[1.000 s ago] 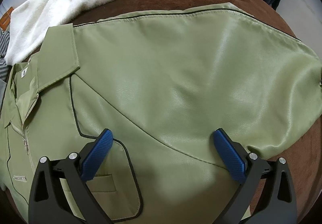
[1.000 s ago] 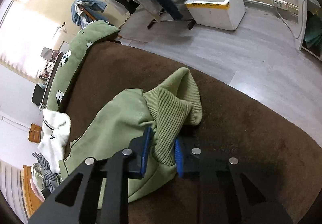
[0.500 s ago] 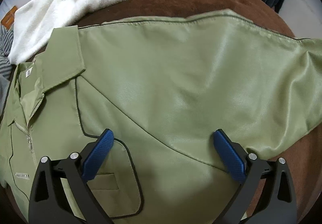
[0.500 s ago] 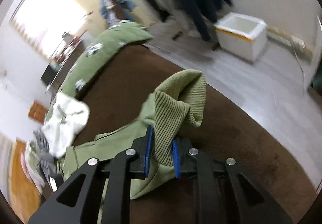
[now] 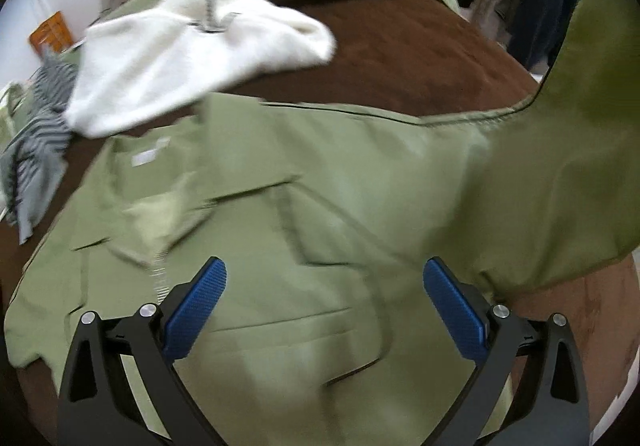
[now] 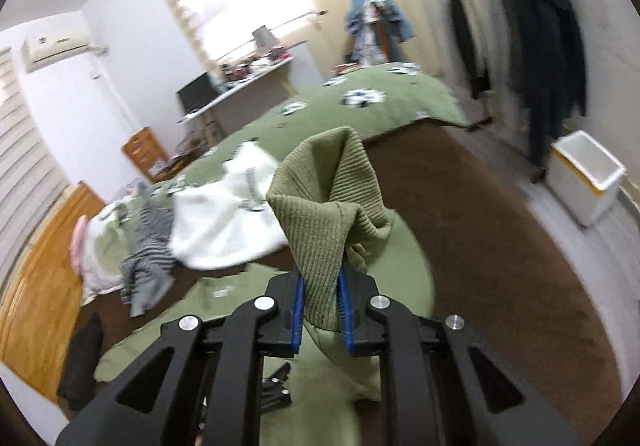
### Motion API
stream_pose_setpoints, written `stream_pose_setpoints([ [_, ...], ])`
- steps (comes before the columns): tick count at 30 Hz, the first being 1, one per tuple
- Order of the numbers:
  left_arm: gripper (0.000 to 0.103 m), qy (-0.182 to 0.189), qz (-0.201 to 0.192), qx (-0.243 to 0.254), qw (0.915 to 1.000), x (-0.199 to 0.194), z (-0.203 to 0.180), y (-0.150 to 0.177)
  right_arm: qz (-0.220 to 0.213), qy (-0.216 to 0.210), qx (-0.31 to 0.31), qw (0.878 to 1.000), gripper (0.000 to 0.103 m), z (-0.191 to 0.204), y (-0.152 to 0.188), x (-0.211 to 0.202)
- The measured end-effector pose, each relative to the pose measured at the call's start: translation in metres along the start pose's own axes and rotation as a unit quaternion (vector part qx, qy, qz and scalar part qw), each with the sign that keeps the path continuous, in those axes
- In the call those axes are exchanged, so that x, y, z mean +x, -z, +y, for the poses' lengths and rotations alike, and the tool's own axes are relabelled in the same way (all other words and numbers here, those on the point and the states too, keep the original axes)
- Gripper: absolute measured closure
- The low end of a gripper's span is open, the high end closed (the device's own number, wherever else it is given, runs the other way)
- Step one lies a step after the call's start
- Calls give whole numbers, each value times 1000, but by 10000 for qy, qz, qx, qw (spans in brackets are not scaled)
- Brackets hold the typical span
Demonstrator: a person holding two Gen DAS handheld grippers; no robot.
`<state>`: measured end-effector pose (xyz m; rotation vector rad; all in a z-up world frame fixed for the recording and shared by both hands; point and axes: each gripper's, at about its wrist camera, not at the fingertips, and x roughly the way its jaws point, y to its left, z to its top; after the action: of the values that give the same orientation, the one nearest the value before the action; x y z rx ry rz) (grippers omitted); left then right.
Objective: Fold large clothes
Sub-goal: 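Lift the cuff with the right gripper and lay the sleeve across the jacket front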
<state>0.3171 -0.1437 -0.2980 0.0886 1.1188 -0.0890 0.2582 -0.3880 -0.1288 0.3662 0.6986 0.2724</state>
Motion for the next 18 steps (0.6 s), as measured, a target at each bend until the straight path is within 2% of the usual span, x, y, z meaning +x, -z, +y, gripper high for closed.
stream_pose_setpoints([
  [5,6,-287,52,-470,9985,-24,70,24,129,-479,-111,9987,89,67,11,23],
  [9,6,-689,98,-743,9948,-43,124,55,332,-626,-382,9968,89,123,30,48],
  [14,6,-1066,259,-1216,9865,-62,185,101,823,-845,-701,9905,89,187,71,97],
  [18,6,-1187,563,-1779,9752,-65,229,144,1278,-957,-800,9839,89,216,118,142],
])
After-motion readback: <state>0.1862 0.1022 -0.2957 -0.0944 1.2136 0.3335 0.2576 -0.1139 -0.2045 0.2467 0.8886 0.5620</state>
